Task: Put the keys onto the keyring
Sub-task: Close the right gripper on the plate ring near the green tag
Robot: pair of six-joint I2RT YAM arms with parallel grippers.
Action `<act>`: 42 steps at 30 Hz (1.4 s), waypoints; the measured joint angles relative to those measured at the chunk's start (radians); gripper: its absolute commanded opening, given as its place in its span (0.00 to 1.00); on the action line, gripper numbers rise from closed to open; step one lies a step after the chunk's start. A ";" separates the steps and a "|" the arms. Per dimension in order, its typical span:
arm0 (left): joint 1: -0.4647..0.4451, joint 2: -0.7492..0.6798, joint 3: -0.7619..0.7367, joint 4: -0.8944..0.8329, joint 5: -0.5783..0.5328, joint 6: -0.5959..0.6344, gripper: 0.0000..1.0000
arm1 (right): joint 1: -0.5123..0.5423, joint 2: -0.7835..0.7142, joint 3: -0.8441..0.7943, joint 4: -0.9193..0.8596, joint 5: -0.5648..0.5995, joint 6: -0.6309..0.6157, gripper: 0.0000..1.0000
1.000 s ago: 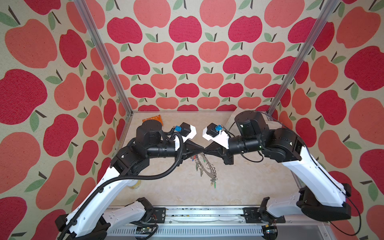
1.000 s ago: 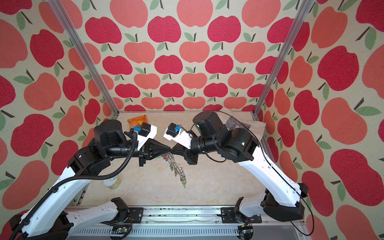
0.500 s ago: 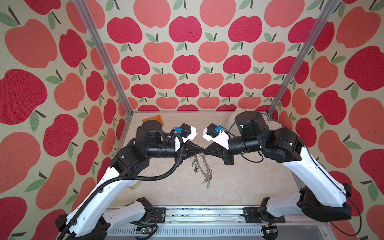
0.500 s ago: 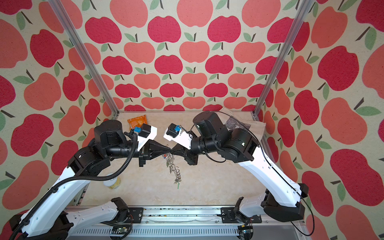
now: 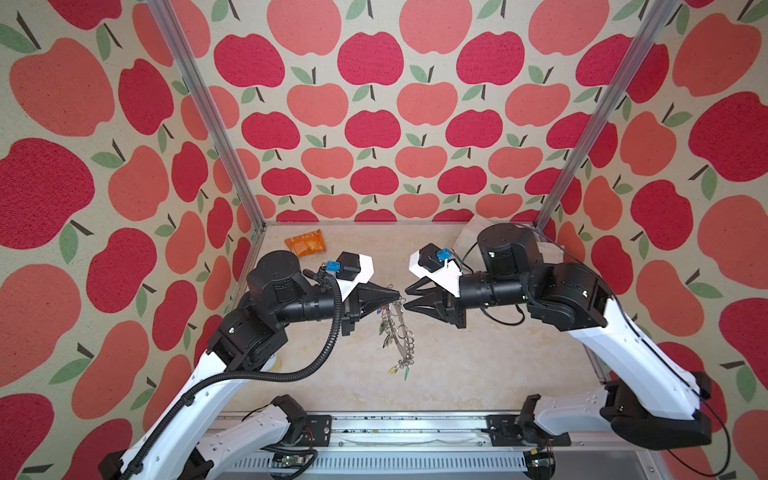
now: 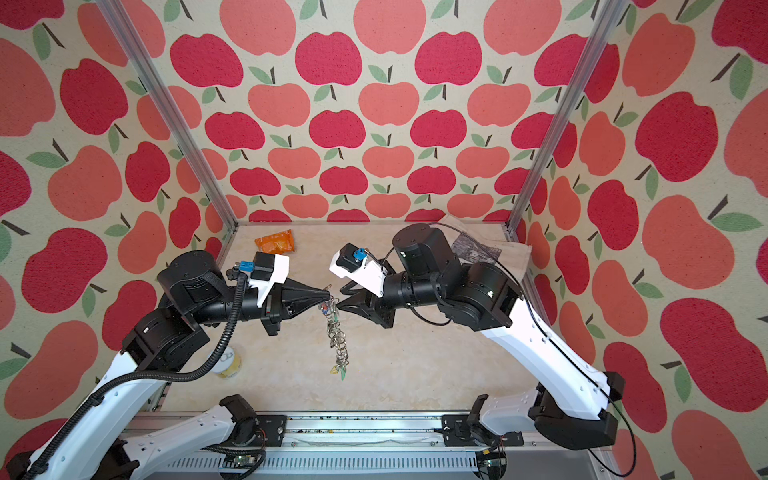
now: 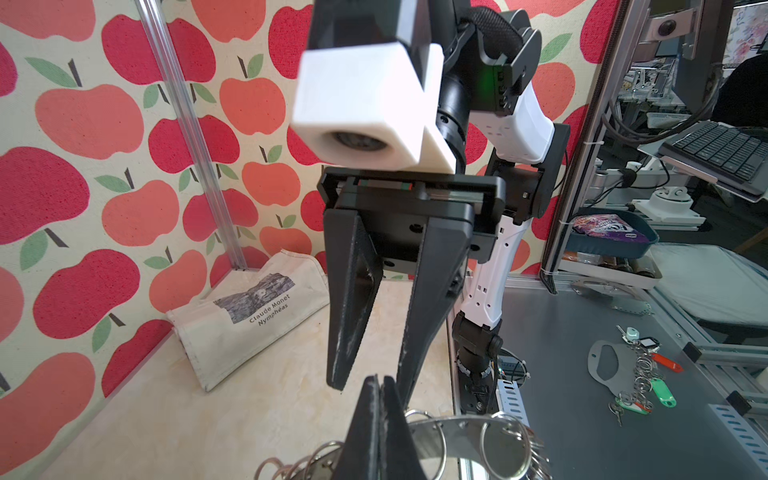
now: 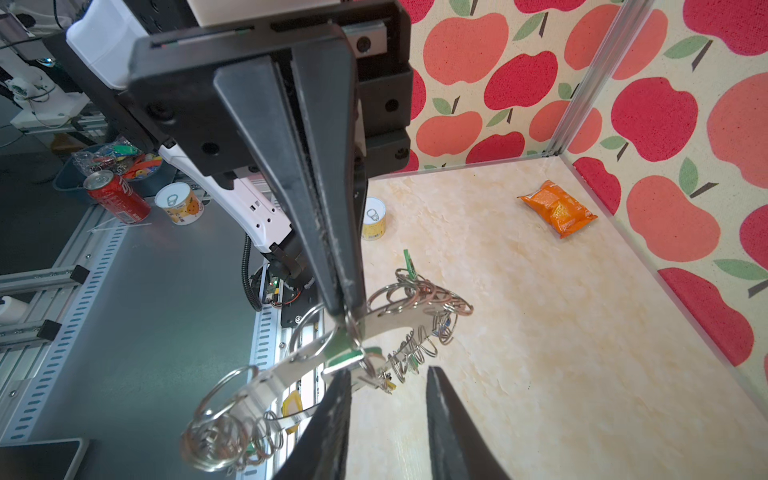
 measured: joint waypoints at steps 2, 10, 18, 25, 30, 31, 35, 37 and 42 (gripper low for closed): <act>0.003 -0.002 -0.008 0.029 0.007 -0.010 0.00 | 0.000 -0.006 -0.007 0.021 -0.005 0.003 0.31; 0.008 -0.002 -0.025 0.097 0.011 -0.022 0.00 | 0.000 -0.013 -0.011 0.078 -0.049 0.009 0.06; 0.019 -0.037 -0.091 0.191 0.010 -0.044 0.00 | -0.004 -0.024 -0.039 0.109 -0.064 0.014 0.00; 0.038 -0.055 -0.152 0.297 0.012 -0.098 0.00 | -0.004 -0.053 -0.106 0.187 -0.052 0.037 0.00; 0.051 -0.058 -0.179 0.368 0.024 -0.137 0.00 | -0.004 -0.083 -0.161 0.261 -0.044 0.064 0.00; 0.054 -0.059 -0.186 0.383 0.027 -0.143 0.00 | -0.004 -0.090 -0.174 0.277 -0.043 0.071 0.00; 0.066 -0.059 -0.206 0.435 0.042 -0.178 0.00 | -0.004 -0.113 -0.222 0.333 -0.035 0.101 0.00; 0.073 -0.059 -0.214 0.456 0.049 -0.195 0.00 | -0.004 -0.122 -0.240 0.358 -0.033 0.112 0.00; 0.084 -0.059 -0.224 0.500 0.058 -0.225 0.00 | -0.004 -0.138 -0.273 0.414 -0.032 0.138 0.00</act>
